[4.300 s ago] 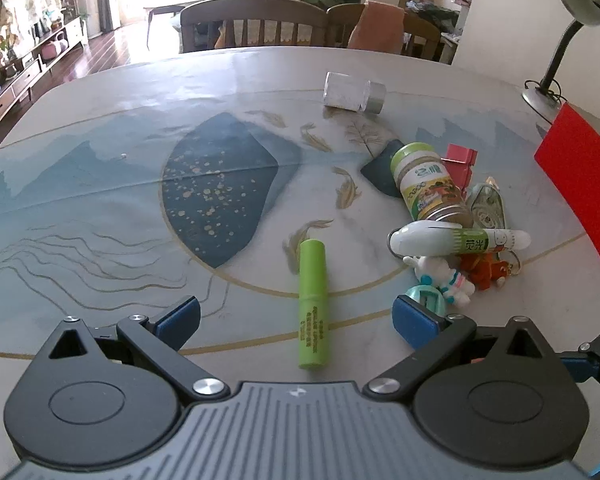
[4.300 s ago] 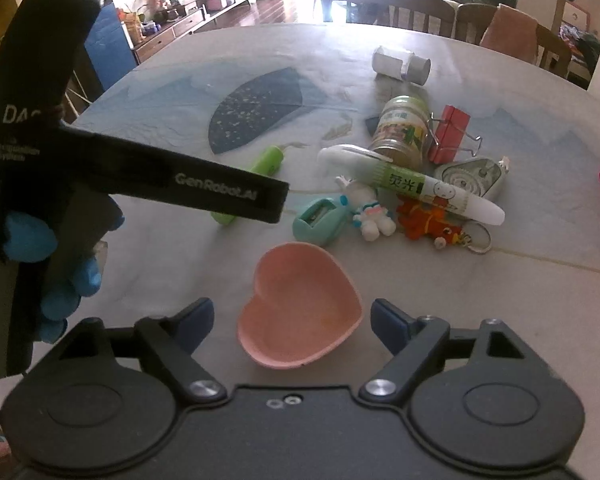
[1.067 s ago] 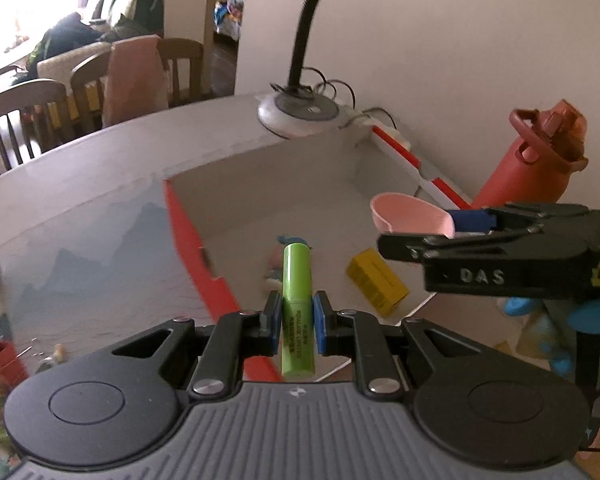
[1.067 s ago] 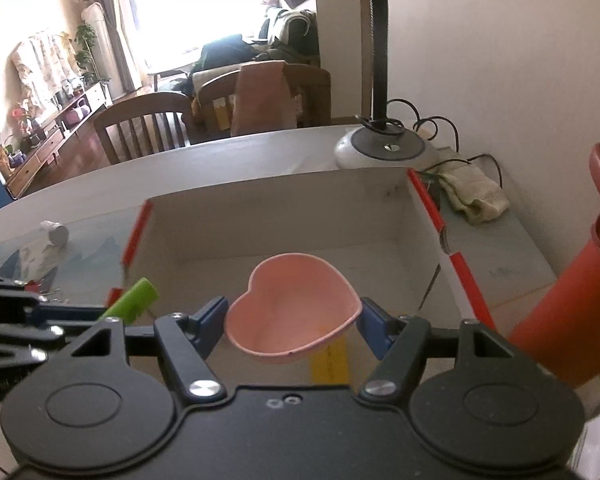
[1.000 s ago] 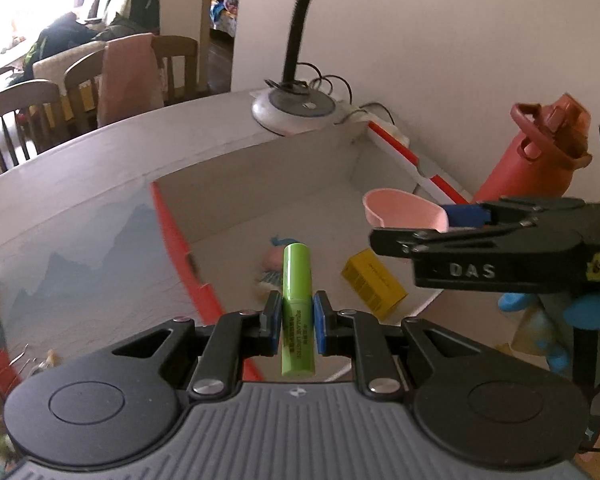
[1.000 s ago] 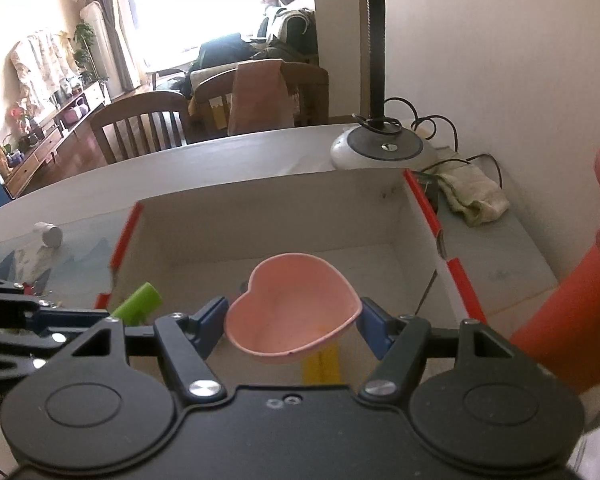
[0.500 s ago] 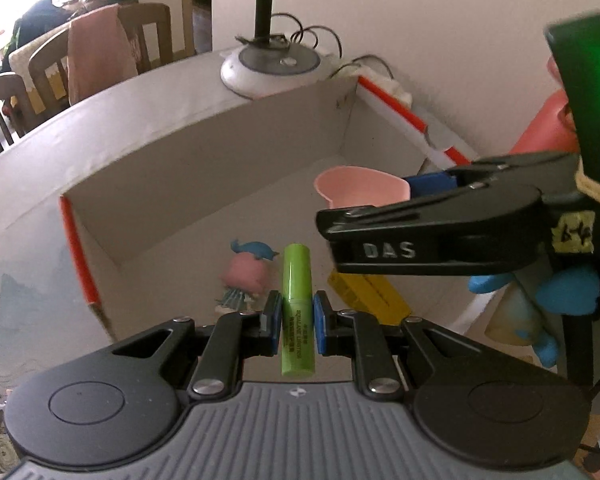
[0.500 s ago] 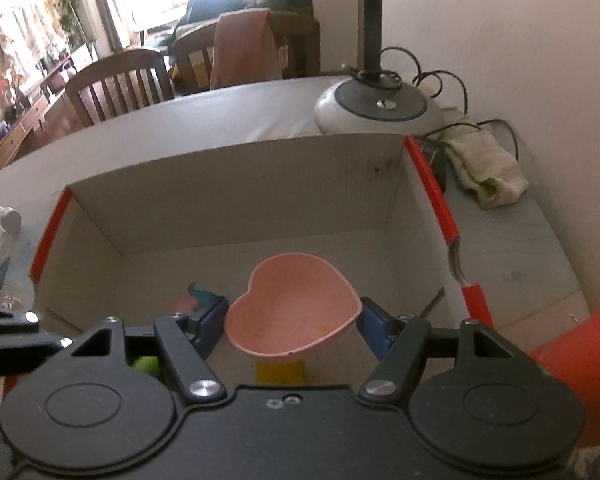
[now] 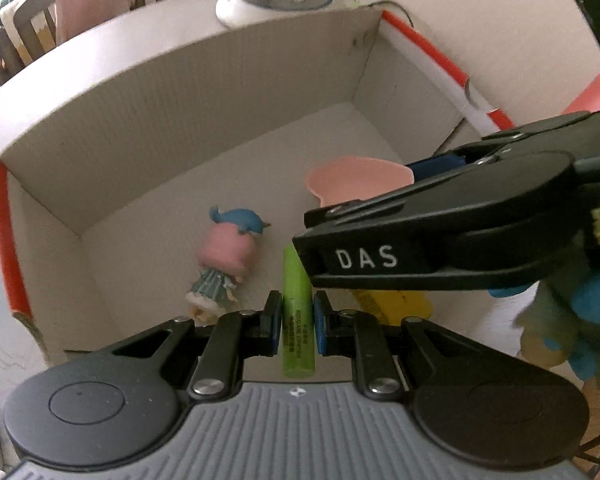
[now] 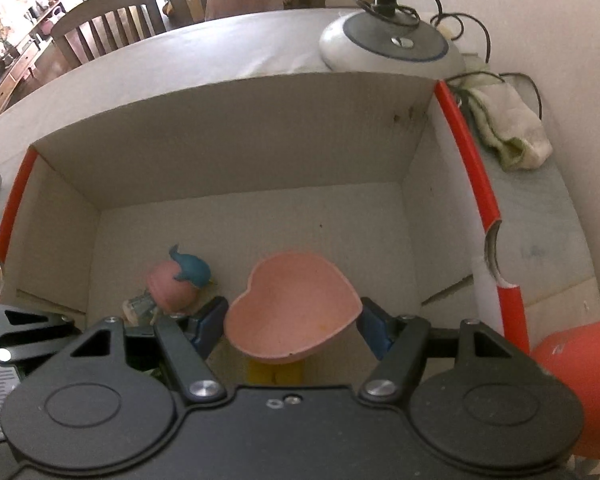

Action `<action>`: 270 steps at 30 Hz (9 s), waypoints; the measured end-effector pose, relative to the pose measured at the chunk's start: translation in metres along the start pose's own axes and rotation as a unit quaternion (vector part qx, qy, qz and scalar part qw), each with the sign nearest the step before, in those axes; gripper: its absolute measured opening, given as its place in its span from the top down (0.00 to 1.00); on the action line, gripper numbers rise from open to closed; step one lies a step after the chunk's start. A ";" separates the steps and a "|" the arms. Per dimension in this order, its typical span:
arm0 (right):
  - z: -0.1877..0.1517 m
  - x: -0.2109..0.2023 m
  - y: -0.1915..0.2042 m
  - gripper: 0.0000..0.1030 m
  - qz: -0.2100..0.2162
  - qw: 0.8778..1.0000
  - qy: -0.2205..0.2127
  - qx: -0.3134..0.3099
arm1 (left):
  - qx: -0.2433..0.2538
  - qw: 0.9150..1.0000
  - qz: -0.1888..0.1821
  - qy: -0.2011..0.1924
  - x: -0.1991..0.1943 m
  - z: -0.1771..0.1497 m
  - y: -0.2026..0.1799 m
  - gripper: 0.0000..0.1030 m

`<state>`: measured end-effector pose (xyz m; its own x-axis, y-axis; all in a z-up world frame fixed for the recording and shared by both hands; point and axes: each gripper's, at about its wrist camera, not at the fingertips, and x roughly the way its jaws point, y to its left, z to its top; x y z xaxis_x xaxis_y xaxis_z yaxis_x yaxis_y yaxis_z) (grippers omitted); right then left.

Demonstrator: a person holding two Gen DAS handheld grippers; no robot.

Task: Organize rigid objects
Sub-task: 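Carry the glue stick and heart dish into the red box with both grippers, then lower and release the glue stick with the left gripper while the right releases the heart dish, then withdraw both grippers from the box back toward the remaining items, then grasp the teal sharpener with the left gripper while the right grasps the white pen, then carry the teal sharpener and white glue pen over the red box with both grippers, then lower and open the left gripper in the box while the right releases the glue pen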

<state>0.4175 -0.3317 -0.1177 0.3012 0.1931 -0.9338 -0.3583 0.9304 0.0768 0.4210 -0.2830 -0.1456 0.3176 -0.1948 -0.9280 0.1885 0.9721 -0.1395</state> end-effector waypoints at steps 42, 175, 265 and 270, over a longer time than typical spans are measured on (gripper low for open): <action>-0.018 -0.064 0.000 0.26 0.031 0.994 -0.105 0.002 | -0.024 0.999 -0.010 -0.045 -0.062 -0.019 0.007 0.84; -0.113 -0.021 0.402 0.85 0.150 0.946 -0.067 -0.279 | -0.170 0.966 0.077 -0.182 -0.142 -0.315 0.315 0.70; -0.063 -0.050 0.028 0.86 0.034 0.982 -0.173 -0.064 | 0.018 0.991 0.098 -0.086 -0.023 0.018 0.036 0.70; -0.064 -0.041 0.031 0.96 0.035 0.984 -0.155 -0.078 | 0.023 0.992 0.103 -0.066 -0.012 0.025 0.033 0.70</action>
<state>0.3379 -0.3304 -0.0992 0.5170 0.3634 -0.7750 -0.5120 0.8569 0.0603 0.4471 -0.2517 -0.1305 0.4727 -0.0112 -0.8811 0.1485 0.9866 0.0672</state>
